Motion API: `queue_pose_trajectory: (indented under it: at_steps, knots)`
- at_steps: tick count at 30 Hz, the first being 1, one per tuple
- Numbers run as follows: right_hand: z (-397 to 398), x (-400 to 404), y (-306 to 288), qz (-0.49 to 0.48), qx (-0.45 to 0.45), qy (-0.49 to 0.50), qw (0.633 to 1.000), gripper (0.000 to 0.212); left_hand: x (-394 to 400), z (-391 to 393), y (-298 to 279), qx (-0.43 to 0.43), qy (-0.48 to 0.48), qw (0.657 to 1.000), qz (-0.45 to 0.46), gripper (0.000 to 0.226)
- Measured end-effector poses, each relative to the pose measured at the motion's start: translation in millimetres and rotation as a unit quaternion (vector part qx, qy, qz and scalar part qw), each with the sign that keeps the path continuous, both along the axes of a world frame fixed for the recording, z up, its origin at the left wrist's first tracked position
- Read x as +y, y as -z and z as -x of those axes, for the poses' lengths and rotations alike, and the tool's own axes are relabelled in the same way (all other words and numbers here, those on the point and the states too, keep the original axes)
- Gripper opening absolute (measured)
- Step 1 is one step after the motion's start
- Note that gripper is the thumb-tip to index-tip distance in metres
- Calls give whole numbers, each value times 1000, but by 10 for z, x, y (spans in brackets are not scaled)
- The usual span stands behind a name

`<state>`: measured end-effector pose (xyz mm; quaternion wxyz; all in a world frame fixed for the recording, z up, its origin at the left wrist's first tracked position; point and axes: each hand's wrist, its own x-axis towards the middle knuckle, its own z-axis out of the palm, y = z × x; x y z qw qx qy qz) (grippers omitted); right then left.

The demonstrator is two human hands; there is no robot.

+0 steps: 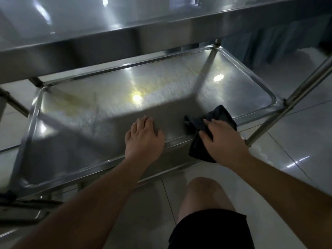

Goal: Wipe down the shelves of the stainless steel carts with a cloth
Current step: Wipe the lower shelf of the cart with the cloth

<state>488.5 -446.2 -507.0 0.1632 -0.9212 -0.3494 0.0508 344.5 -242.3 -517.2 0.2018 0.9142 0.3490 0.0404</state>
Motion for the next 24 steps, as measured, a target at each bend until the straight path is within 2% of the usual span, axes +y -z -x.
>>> queue_pose_trajectory:
  at_steps: [3, 6, 10, 14, 17, 19, 21, 23, 24]
  knots:
    - [377, 262, 21, -8, 14, -44, 999, 60, 181, 87, -101, -20, 32, 997, 68, 62]
    - [747, 533, -3, -20, 31, -98, 994, 62, 380, 450, -172, -45, 31, 998, 40, 57]
    - [1326, 943, -28, -51, 40, -184, 981, 58, 779, 1215, -148, -40, -81, 996, -11, 48]
    - [1932, 1596, -8, -45, 47, -276, 959, 55, 1105, 1904, -142, -47, -198, 978, -49, 44]
    - [2297, 1905, 38, -18, 35, -333, 942, 62, 1217, 2216, -123, -60, -201, 975, -75, 38]
    - [2298, 1934, 82, -2, 11, -347, 938, 64, 1255, 2311, -124, -38, -184, 978, -88, 36]
    - [2028, 1849, 94, 11, -13, -328, 945, 64, 1233, 2319, -141, -55, -174, 979, -86, 37]
    - [1538, 1686, 101, 32, -36, -275, 960, 65, 1190, 2313, -108, -45, -164, 982, -84, 39]
    - [1227, 1568, 96, 47, -36, -235, 970, 65, 1156, 2311, -91, -11, -157, 984, -86, 42]
